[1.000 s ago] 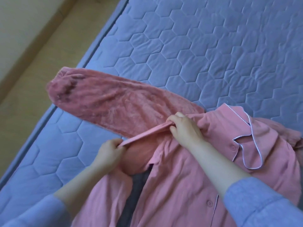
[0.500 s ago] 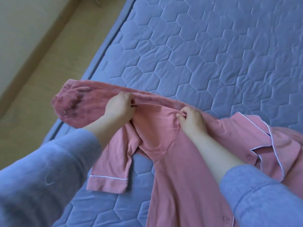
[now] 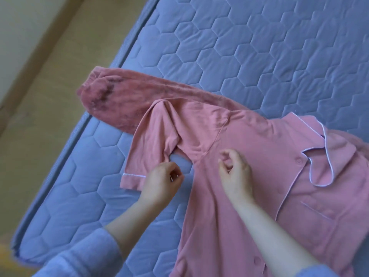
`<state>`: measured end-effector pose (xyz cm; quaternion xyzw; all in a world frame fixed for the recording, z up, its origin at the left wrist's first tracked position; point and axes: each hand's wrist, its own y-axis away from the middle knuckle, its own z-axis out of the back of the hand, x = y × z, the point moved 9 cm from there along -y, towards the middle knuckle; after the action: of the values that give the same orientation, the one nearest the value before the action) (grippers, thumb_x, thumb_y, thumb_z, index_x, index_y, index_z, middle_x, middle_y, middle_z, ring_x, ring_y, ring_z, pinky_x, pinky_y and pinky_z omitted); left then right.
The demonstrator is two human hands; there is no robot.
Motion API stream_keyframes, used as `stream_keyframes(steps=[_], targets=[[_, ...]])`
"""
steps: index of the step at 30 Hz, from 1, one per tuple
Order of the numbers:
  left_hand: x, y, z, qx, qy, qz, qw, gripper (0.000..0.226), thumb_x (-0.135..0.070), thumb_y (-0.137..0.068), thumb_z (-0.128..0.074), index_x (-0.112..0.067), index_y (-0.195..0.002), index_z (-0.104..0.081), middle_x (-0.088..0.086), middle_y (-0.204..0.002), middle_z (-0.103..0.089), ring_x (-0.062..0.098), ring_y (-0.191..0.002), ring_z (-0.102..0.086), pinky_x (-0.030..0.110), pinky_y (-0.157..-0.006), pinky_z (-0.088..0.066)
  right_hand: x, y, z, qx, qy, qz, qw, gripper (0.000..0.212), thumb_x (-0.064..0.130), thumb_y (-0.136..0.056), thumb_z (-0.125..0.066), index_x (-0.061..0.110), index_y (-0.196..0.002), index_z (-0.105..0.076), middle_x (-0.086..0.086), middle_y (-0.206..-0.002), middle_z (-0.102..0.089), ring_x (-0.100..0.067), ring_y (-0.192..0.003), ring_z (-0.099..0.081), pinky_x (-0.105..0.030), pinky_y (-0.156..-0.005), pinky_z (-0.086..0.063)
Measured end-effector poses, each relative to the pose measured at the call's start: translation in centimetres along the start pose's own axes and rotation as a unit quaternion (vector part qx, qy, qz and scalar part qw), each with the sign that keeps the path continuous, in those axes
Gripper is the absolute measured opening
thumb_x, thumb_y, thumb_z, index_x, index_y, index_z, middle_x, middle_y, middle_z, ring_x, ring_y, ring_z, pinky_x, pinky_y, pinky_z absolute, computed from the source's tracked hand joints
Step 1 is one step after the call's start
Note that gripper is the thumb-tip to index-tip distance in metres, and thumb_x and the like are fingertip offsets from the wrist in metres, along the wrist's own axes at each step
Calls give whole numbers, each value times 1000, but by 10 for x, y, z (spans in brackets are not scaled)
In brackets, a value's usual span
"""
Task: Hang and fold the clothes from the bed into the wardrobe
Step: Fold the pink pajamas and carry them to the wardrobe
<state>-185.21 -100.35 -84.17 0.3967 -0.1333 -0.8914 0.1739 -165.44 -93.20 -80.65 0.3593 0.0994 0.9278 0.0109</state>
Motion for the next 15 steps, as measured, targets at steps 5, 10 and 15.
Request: stream_keyframes(steps=[5,10,15], targets=[[37,78,-49,109,-4,77,991,8,-20,-78,-69,-19,-72,-64,-9,-65,-59,10,-66,-56,26,-60,-41,-39,103,-16,31,-16,-88,996,18,4,-83,-67,21,-86,-66,7,-75,-65,-6,-64,-57,-18,-64,-42],[62,142,-83,201,12,98,975,9,-17,-76,-72,-22,-74,-65,-11,-65,-62,3,-62,-57,21,-62,-43,-65,175,-28,45,-12,-140,989,24,3,-81,-67,27,-84,-63,9,-72,-66,-6,-66,-61,-27,-67,-50],[69,185,-94,228,61,66,970,15,-10,-78,-68,-16,-92,-69,-5,-83,-69,12,-79,-65,27,-75,-51,-70,209,-37,85,-6,-138,987,22,5,-82,-64,27,-85,-63,11,-75,-64,-13,-70,-61,-32,-71,-52]])
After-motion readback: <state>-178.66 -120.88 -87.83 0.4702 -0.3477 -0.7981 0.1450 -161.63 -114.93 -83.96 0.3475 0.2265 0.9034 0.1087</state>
